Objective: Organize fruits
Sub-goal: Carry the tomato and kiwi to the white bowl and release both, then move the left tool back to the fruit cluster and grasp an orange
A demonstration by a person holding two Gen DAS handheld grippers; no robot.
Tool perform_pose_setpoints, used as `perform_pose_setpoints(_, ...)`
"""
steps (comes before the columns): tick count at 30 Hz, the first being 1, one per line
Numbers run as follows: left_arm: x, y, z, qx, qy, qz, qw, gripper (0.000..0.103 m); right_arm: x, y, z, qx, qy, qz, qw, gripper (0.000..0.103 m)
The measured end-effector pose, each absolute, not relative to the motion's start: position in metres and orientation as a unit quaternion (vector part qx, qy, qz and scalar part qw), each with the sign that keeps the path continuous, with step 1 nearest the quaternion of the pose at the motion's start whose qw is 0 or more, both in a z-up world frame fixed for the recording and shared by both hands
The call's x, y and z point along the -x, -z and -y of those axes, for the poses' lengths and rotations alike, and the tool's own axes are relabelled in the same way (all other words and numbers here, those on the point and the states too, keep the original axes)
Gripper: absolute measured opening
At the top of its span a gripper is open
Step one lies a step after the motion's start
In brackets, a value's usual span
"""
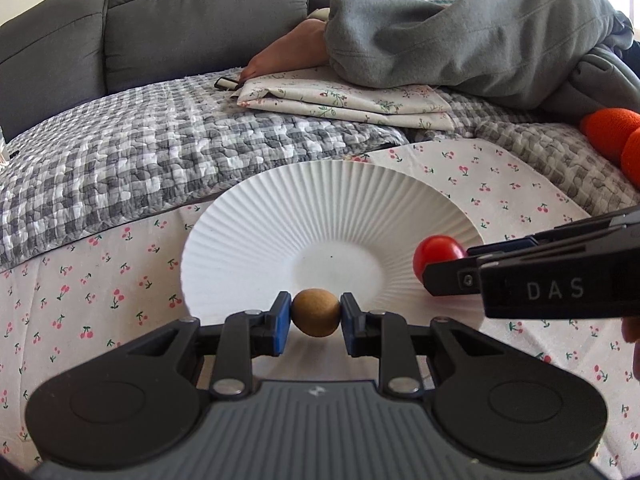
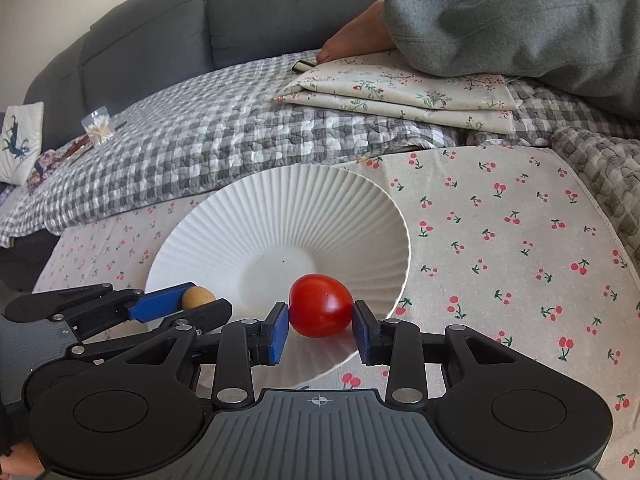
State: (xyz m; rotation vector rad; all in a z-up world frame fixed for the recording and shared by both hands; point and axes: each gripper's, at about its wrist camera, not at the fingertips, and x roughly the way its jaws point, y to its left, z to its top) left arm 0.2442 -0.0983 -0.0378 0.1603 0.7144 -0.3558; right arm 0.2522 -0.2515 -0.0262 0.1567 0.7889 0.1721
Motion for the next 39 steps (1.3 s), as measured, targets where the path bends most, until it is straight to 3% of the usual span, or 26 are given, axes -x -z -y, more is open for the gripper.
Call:
perform_pose_setpoints(10, -0.247, 0.04, 0.094, -0.081, 0.163, -0.351, 0.919, 0.029, -0.253, 0.025, 0.251, -0.079, -0.084, -0.382, 0.917, 0.035)
perform_pose_setpoints(15, -0.244, 0.033, 0.089, -0.076, 0.163, -0.348, 0.92, 0.048, -0.248, 0.018, 0.26, -0.1, -0.083, -0.379, 0.916, 0.042)
perform_pose_setpoints(21, -0.24, 0.017, 0.073, -0.045, 0.158, -0.342, 0.925, 0.057, -0.24, 0.007, 0.269, -0.124, -0.084, -0.369, 0.917, 0.05)
perform_pose_setpoints(25, -0.235, 0.005, 0.061, -0.028, 0.144, -0.339, 0.929, 0.064, -0.234, 0.001, 0.271, -0.132, -0.077, -0.369, 0.917, 0.066)
perform_pose_setpoints(34, -0.214, -0.014, 0.023, 0.017, 0.097, -0.349, 0.932, 0.08, -0.204, -0.021, 0.276, -0.153, -0.097, -0.353, 0.918, 0.082)
perform_pose_setpoints(39, -0.195, -0.028, 0.006, 0.046, 0.076, -0.341, 0.936, 0.095, -0.186, -0.033, 0.268, -0.149, -0.113, -0.346, 0.919, 0.087)
